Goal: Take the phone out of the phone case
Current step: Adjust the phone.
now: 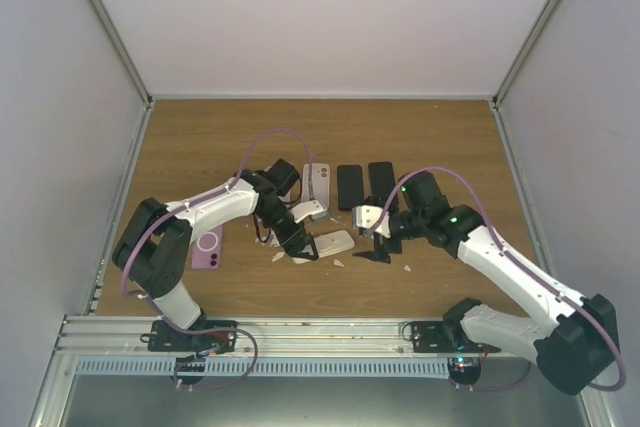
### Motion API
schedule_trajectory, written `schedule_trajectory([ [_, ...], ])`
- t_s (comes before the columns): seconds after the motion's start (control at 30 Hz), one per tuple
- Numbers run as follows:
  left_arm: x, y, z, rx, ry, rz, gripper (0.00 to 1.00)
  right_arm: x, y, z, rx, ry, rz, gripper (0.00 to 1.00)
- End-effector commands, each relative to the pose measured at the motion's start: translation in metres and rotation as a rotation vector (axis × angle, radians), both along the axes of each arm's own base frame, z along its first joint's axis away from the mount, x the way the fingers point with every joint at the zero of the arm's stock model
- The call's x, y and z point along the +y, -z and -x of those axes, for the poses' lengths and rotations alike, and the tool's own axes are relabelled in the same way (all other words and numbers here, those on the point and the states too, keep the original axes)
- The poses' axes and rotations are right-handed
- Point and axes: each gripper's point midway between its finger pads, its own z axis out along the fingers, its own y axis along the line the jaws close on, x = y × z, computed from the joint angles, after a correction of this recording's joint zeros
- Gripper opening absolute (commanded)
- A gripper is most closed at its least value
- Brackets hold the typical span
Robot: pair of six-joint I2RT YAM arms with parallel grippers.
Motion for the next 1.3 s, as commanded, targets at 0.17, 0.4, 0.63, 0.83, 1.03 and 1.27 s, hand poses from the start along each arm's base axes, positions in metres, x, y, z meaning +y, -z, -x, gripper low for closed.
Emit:
schedule_trajectory([
  [0.17, -0.011, -0.023, -0.009, 0.092, -0.053, 0.132, 0.4, 0.027, 0.019, 0.019, -0.084, -0.167, 0.123, 0.94],
  [0.4, -0.017, -0.035, -0.012, 0.145, -0.067, 0.177, 0.4, 0.047, 0.025, 0.005, -0.198, -0.152, 0.173, 0.88],
  [0.63, -0.019, -0.042, -0.01, 0.194, -0.073, 0.213, 0.4, 0.051, 0.039, -0.003, -0.344, -0.175, 0.266, 0.76],
  [0.83, -0.021, -0.048, -0.007, 0.243, -0.074, 0.256, 0.4, 0.057, 0.038, -0.016, -0.42, -0.144, 0.288, 0.58],
  [1.03, -0.02, -0.051, -0.005, 0.267, -0.079, 0.28, 0.4, 0.057, 0.045, -0.011, -0.431, -0.172, 0.312, 0.38],
  [1.27, -0.02, -0.055, -0.006, 0.262, -0.085, 0.292, 0.4, 0.057, 0.045, -0.007, -0.412, -0.18, 0.309, 0.14],
])
